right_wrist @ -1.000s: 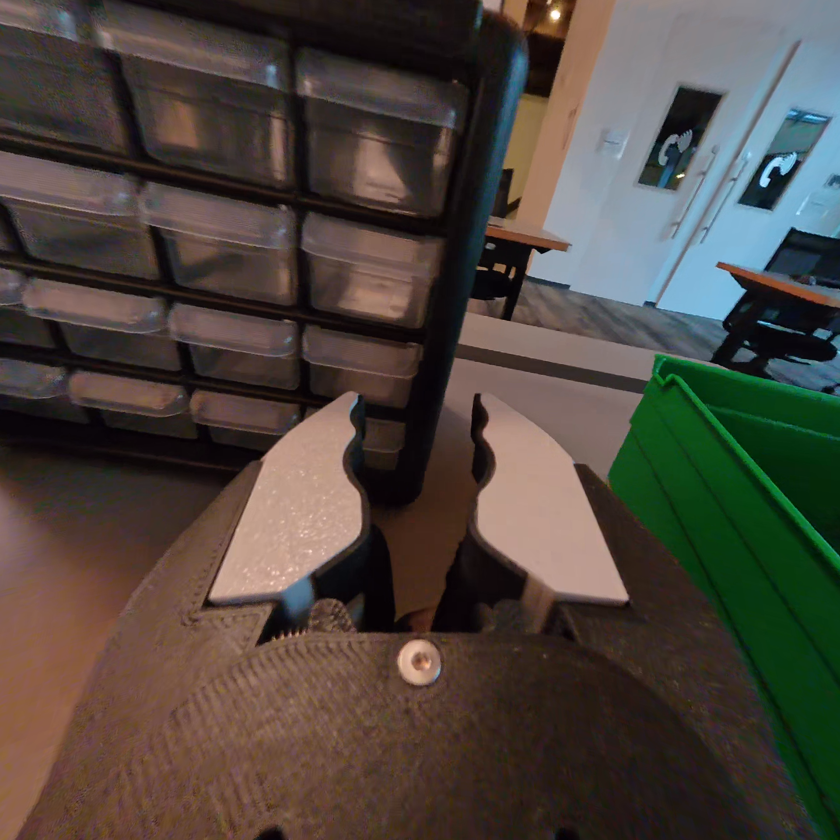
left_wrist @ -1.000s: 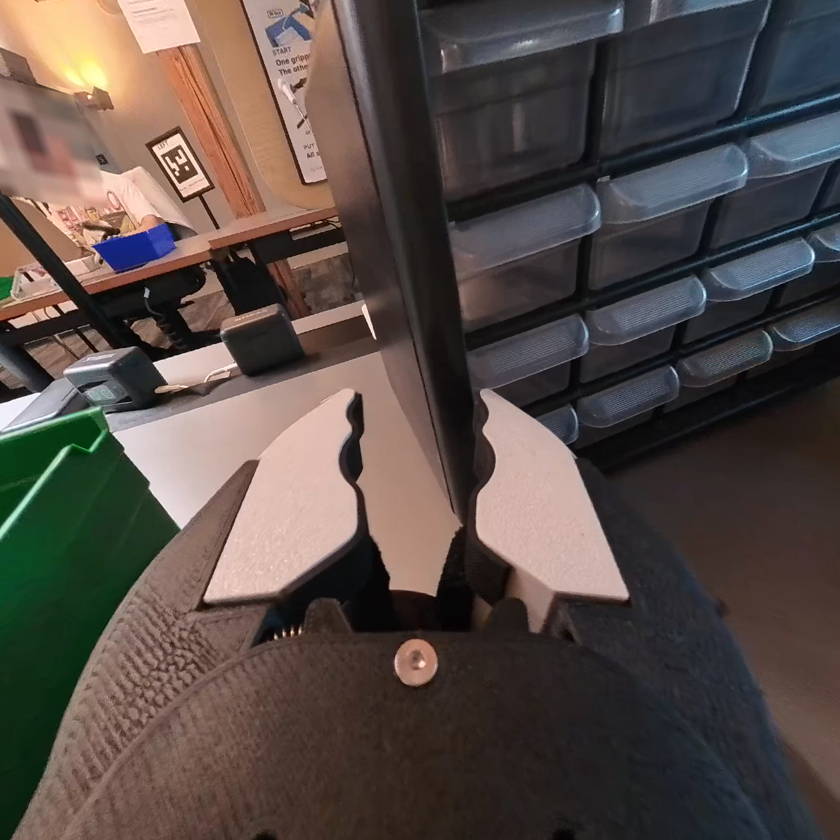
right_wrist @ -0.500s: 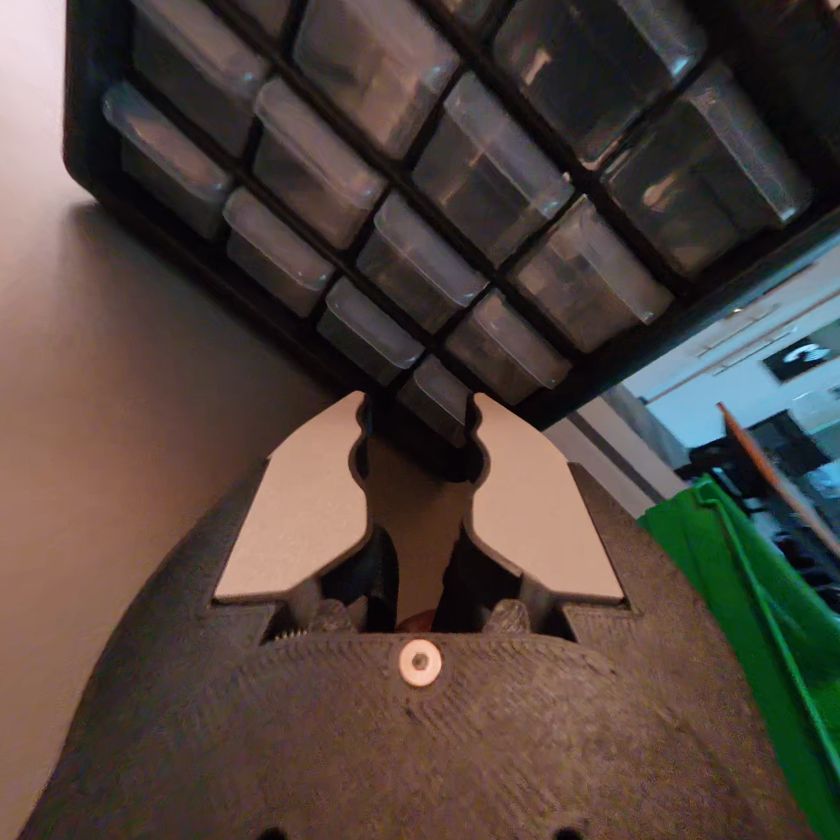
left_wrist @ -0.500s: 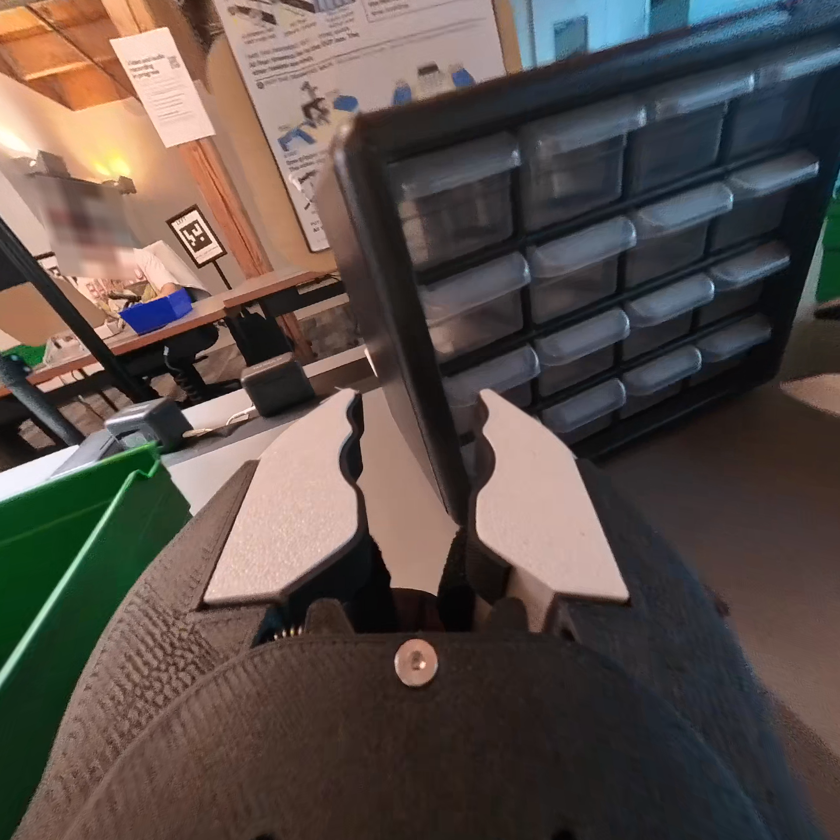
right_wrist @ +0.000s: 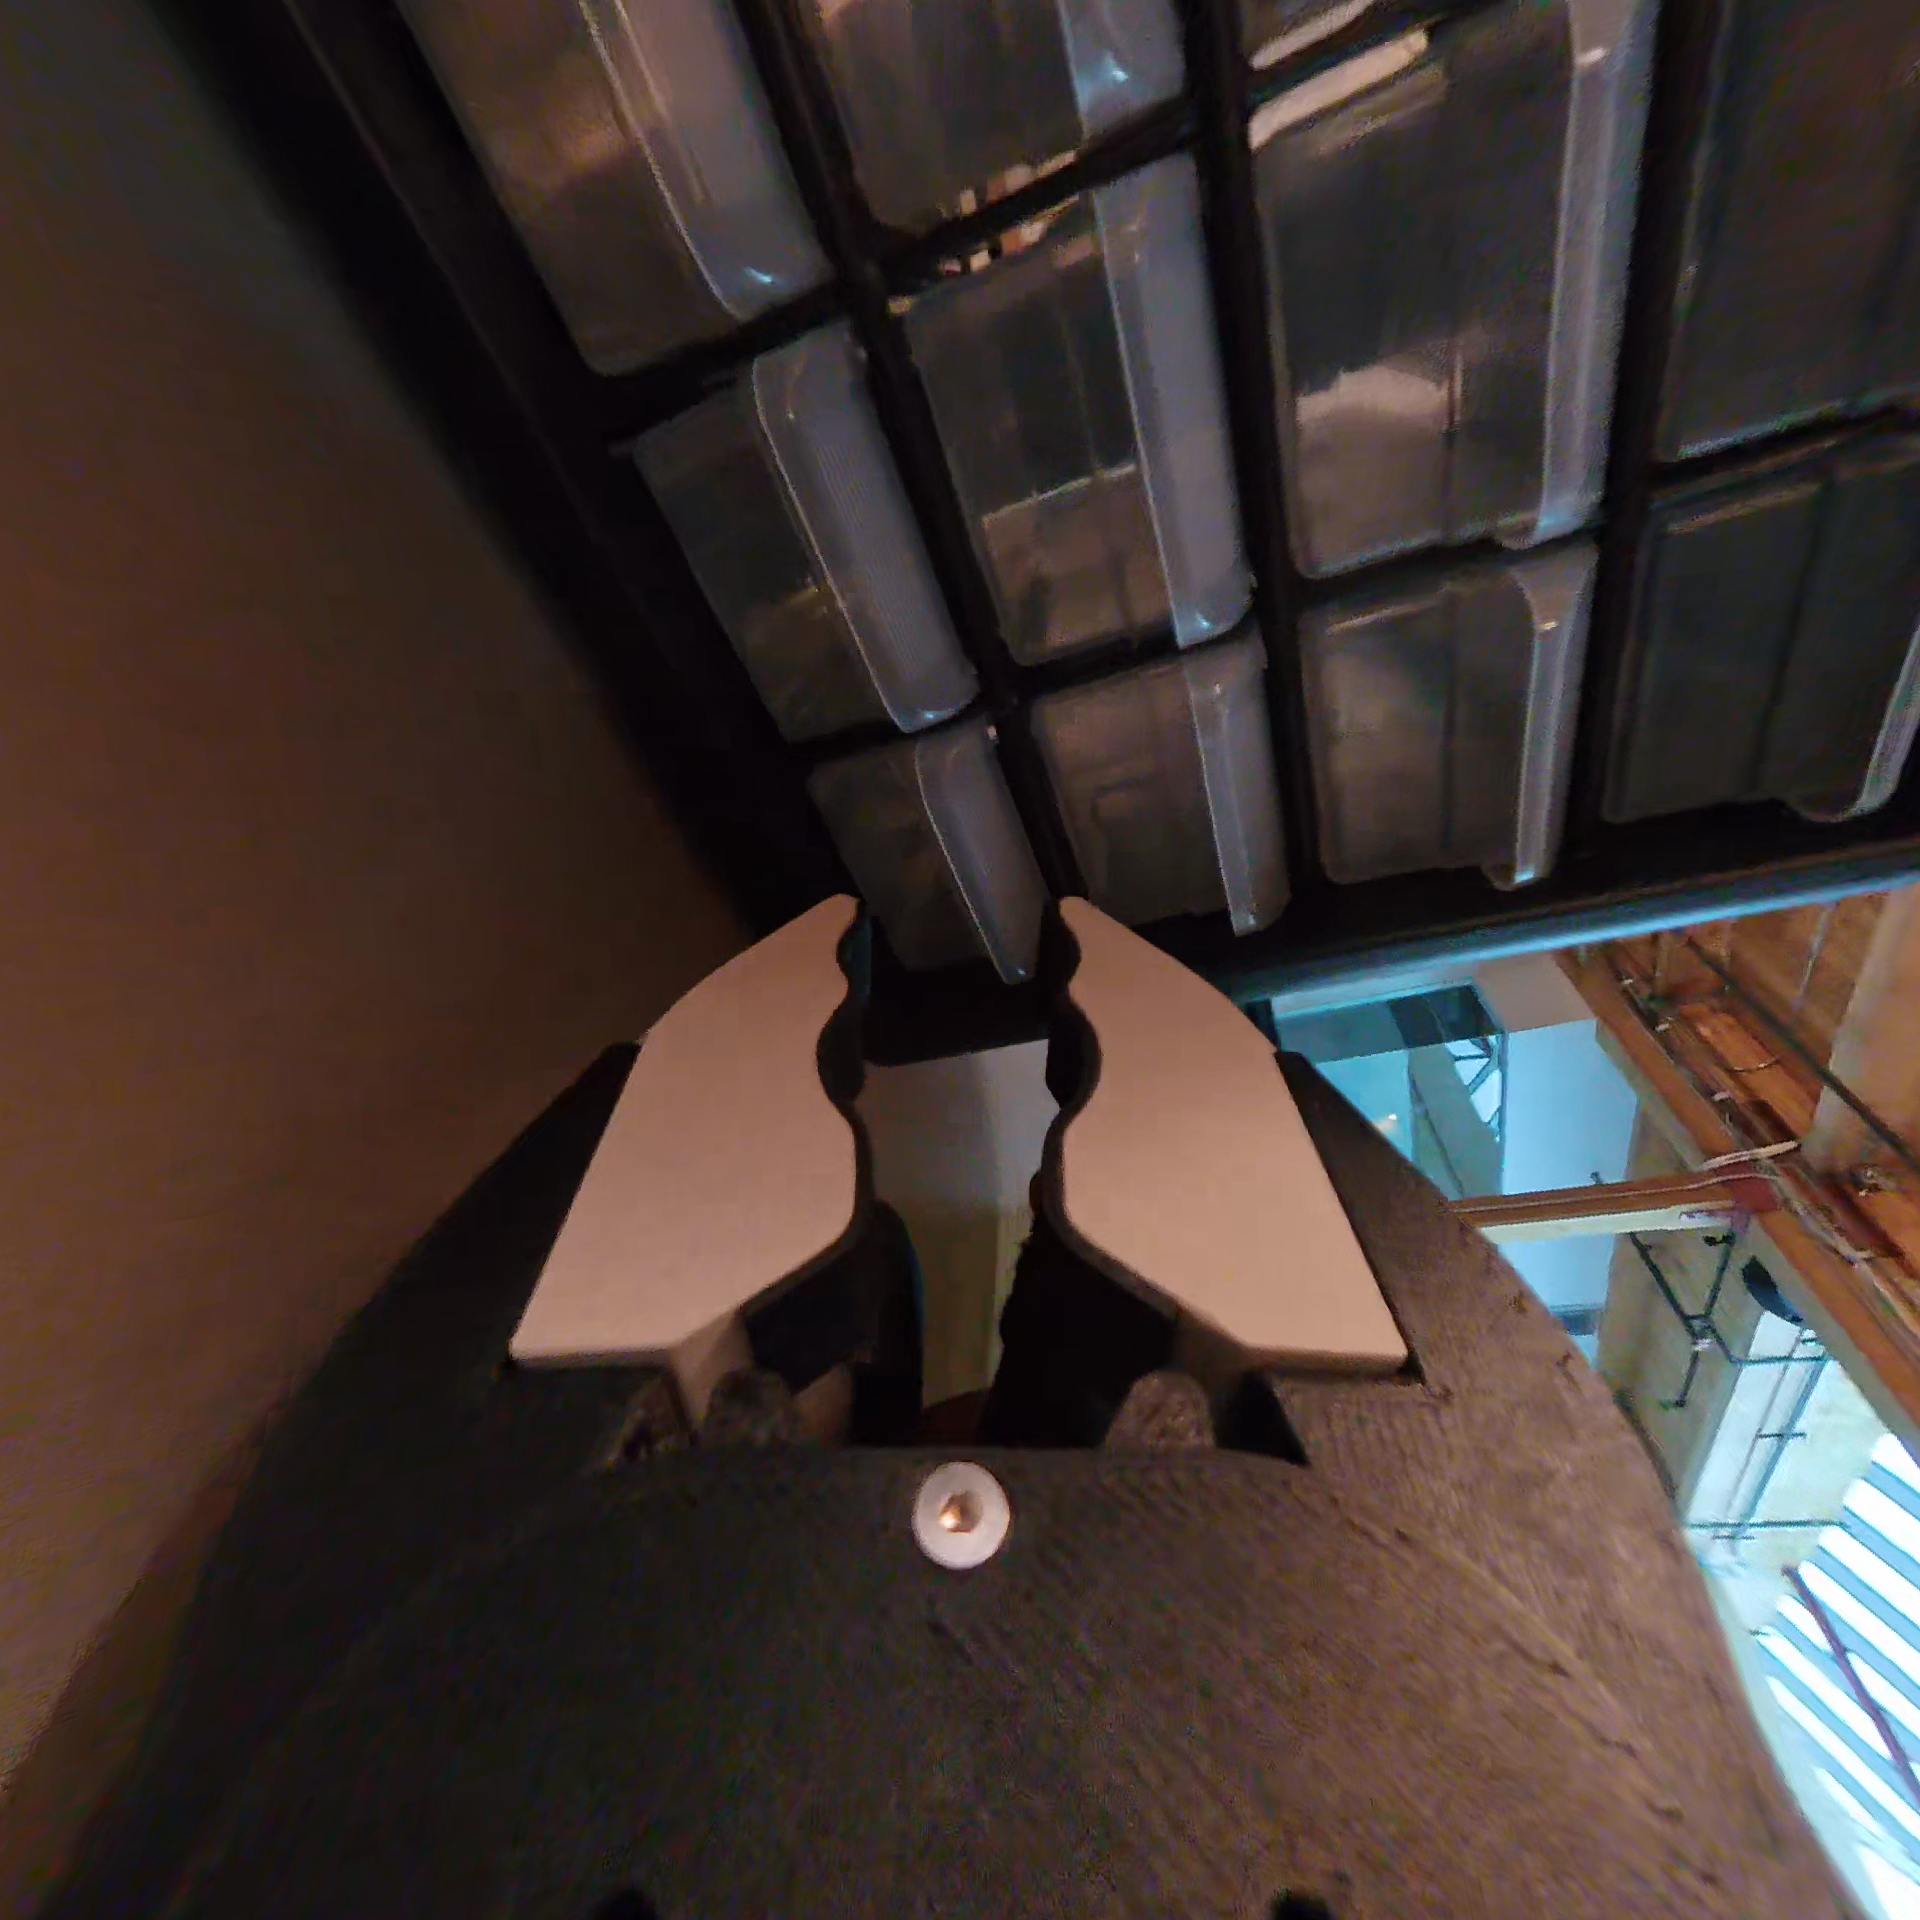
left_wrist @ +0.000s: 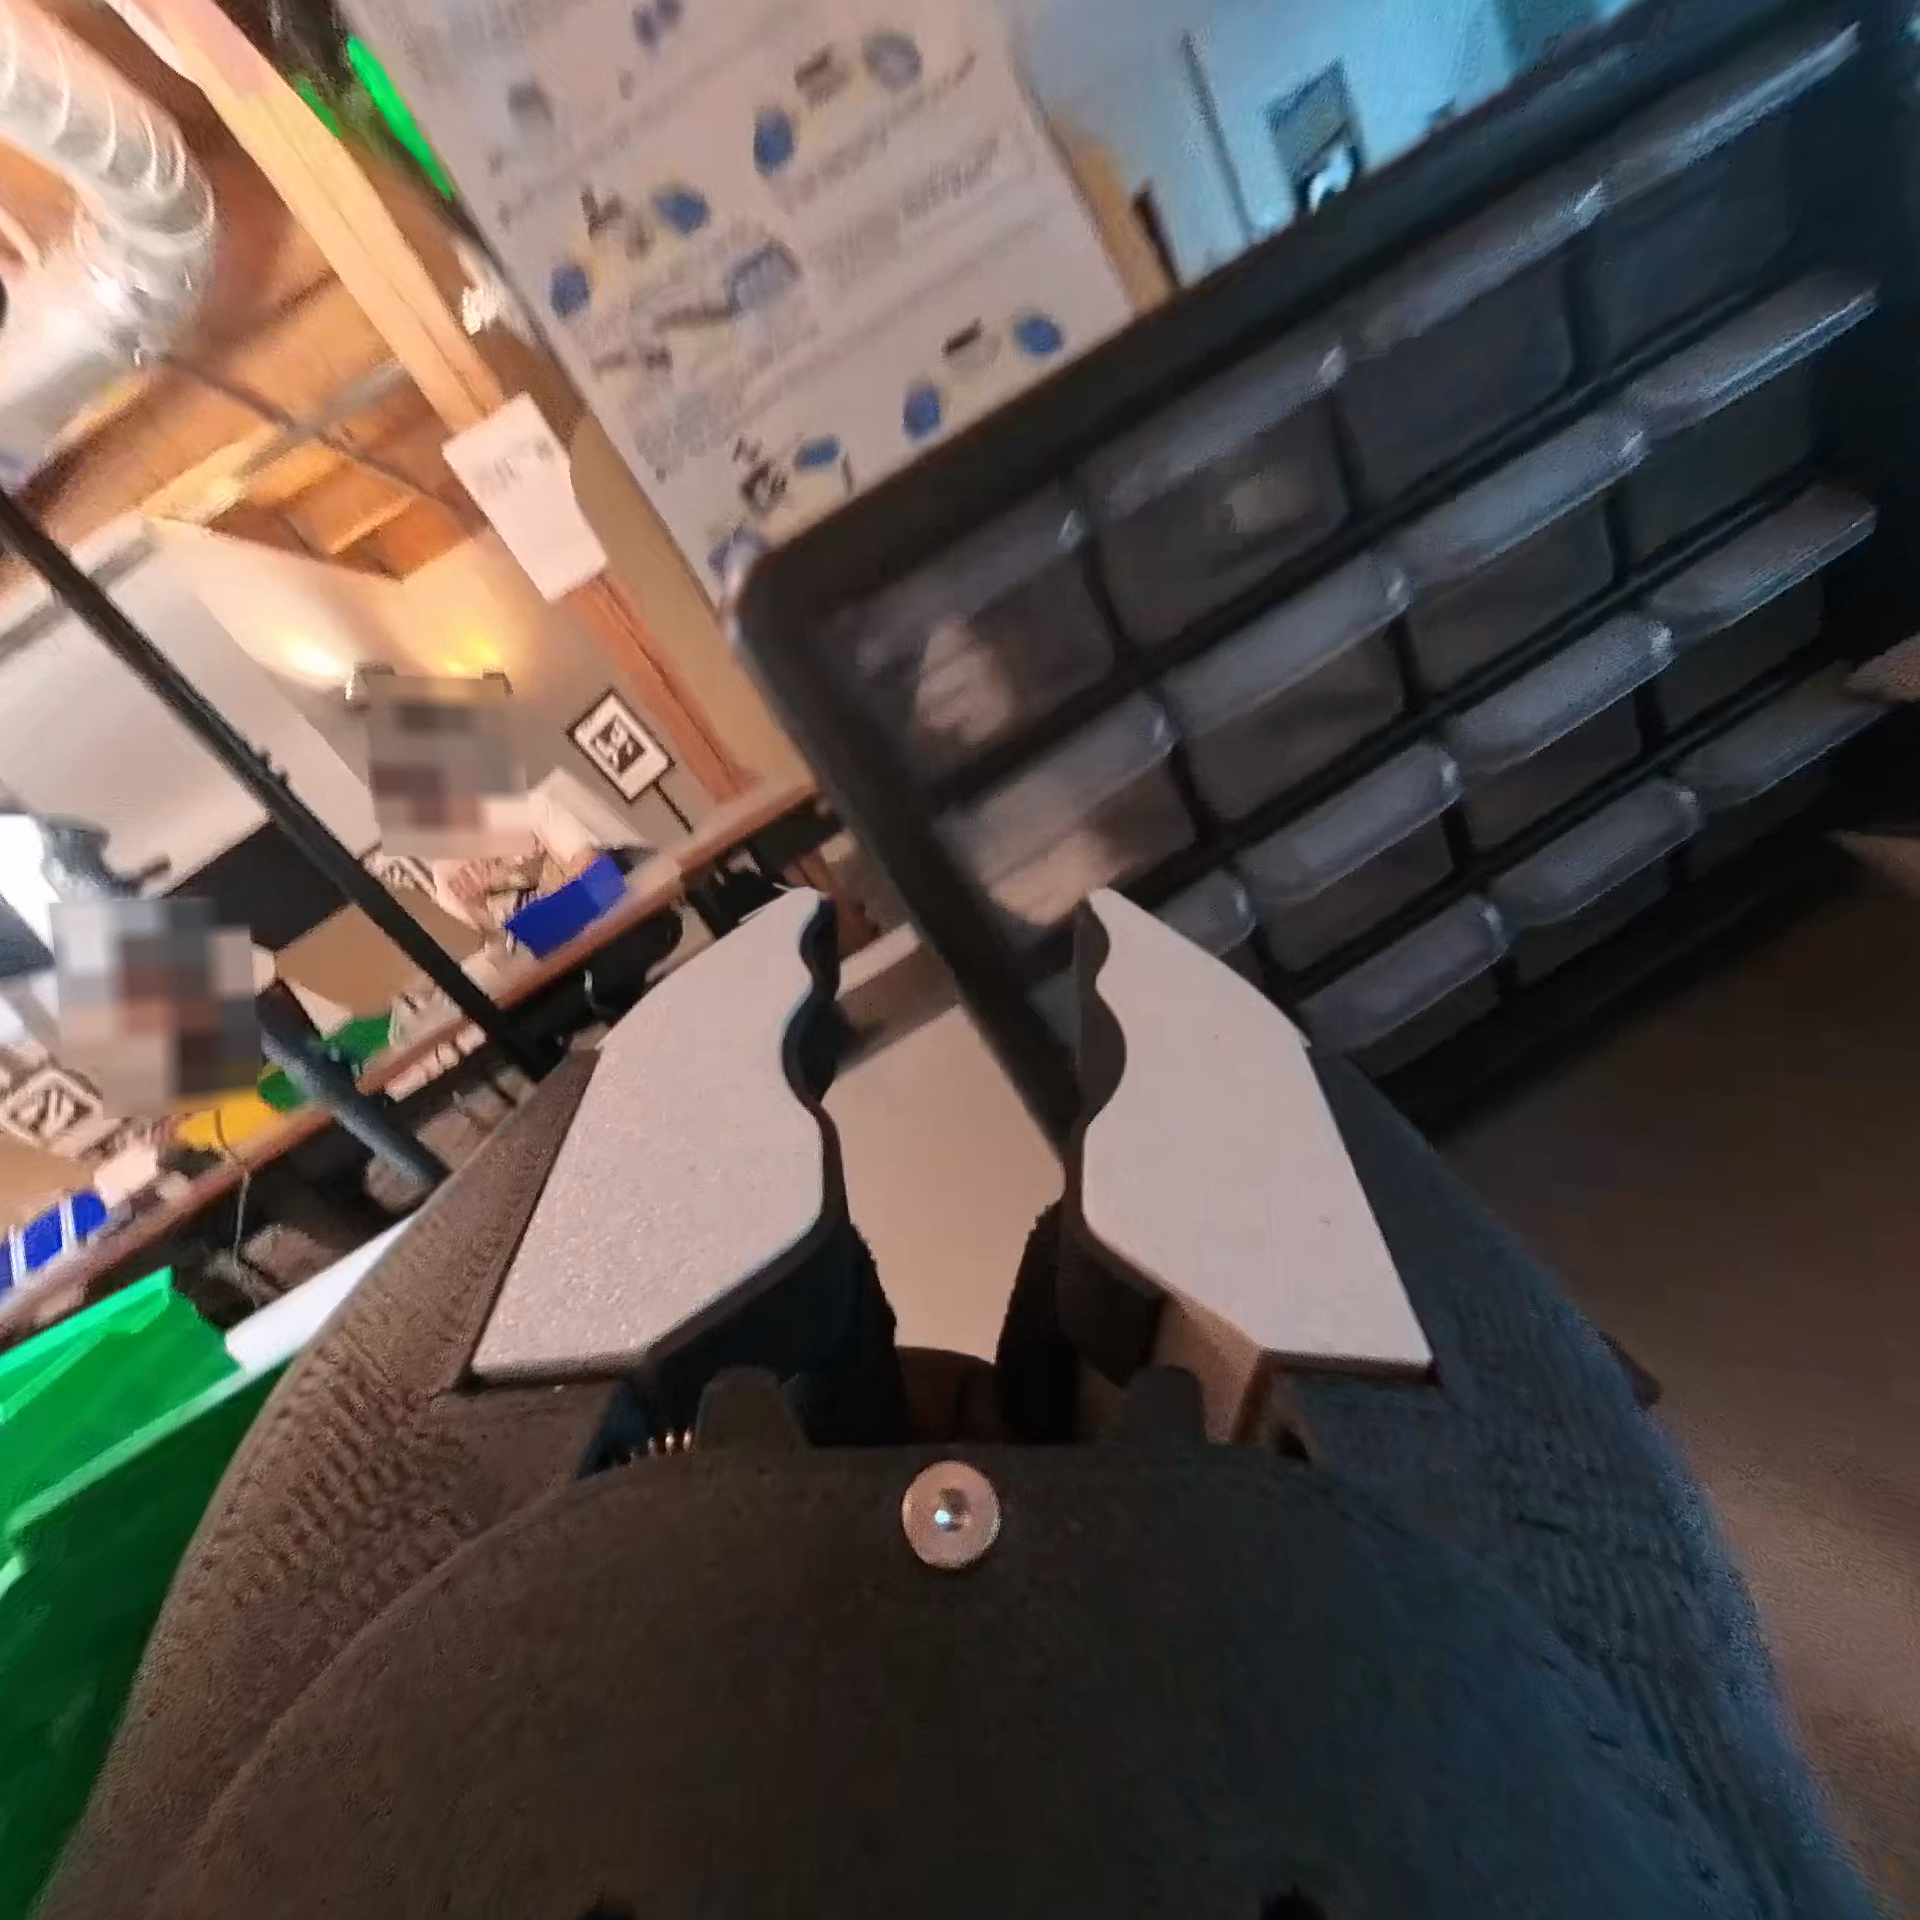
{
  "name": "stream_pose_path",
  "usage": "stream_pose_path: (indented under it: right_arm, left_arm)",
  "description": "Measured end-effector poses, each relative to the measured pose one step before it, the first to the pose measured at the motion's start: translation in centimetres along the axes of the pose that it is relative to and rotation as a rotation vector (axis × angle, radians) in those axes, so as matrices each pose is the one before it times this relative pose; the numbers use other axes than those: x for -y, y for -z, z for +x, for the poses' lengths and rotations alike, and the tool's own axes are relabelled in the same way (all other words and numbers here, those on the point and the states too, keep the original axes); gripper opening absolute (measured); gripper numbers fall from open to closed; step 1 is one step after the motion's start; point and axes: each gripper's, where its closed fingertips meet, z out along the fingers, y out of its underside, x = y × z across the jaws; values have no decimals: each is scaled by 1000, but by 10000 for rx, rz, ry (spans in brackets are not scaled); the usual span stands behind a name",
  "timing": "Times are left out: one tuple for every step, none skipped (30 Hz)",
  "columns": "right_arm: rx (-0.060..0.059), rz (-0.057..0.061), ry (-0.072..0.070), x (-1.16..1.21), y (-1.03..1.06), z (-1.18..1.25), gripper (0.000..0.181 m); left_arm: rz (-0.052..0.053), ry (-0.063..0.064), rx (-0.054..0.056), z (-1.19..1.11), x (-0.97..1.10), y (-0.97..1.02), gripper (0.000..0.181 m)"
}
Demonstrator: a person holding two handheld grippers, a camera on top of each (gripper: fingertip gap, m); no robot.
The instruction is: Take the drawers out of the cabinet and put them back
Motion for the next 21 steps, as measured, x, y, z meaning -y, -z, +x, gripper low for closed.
stream_pose_path:
  right_arm:
    - [-146, 47, 212, 75, -198, 92, 31]
    - [-175, 45, 202, 64, -218, 127, 31]
    - [-120, 39, 190, 53, -227, 59, 31]
    - [-91, 22, 198, 28, -200, 16, 31]
    - [-46, 0, 166, -20, -167, -52, 30]
    - [15, 8, 127, -6, -143, -132, 30]
    - [18, 38, 129, 48, -117, -151, 30]
    - [-44, 29, 150, 36, -134, -64, 29]
    - [-62, 11, 138, -3, -139, -23, 28]
    - [-58, 4, 106, -11, -111, 8, 26]
    - [-140, 61, 60, 63, -18, 165, 22]
    - [-71, 10, -34, 8, 6, 139, 19]
    - [-58, -30, -83, -27, 22, 156, 15]
    - [3, -19, -51, 0, 53, 97, 12]
    - [57, -10, -45, 13, 41, -11, 12]
    - [43, -49, 15, -33, 35, -11, 12]
    - [38, -48, 52, -20, 68, -12, 12]
    - [45, -49, 71, 4, 112, -14, 12]
    - [77, -25, 52, 18, 157, -28, 12]
    - [109, -82, 37, -83, 199, -26, 12]
    - [140, -108, -23, -125, 292, -43, 12]
  left_arm:
    - [359, -210, -37, 179, 1426, 72, 43]
    - [366, -214, -1, 60, 1595, -4, 39]
    - [263, -202, -106, 97, 1583, -142, 29]
    - [145, -276, -232, 165, 1495, -364, 21]
    - [-86, -338, -243, 50, 1232, -639, 19]
    - [-307, -343, -181, -187, 929, -816, 19]
    - [-527, -289, -249, -210, 562, -939, 18]
    - [-744, -171, -380, -103, 157, -981, 16]
    - [-713, -18, -269, -303, 45, -937, 14]
    - [-631, 11, -318, -163, -107, -881, 11]
    - [-746, 43, -412, 57, -494, -890, 9]
    - [-713, 169, -163, -177, -630, -848, 7]
    - [-401, 152, 147, -456, -369, -664, 5]
    - [-183, 39, 186, -429, -96, -399, 3]
    - [-238, 28, 139, -291, -174, -214, 1]
    - [-186, -33, 65, -119, -92, -72, 1]
    - [-111, -109, 50, 4, -15, 12, 1]
    - [-80, -150, 119, -21, 3, 27, 1]
    - [-54, -137, 149, -28, -1, 26, 1]
    - [-47, -109, 122, -23, 4, 24, 1]
    - [-30, -61, 83, -14, 4, 23, 1]
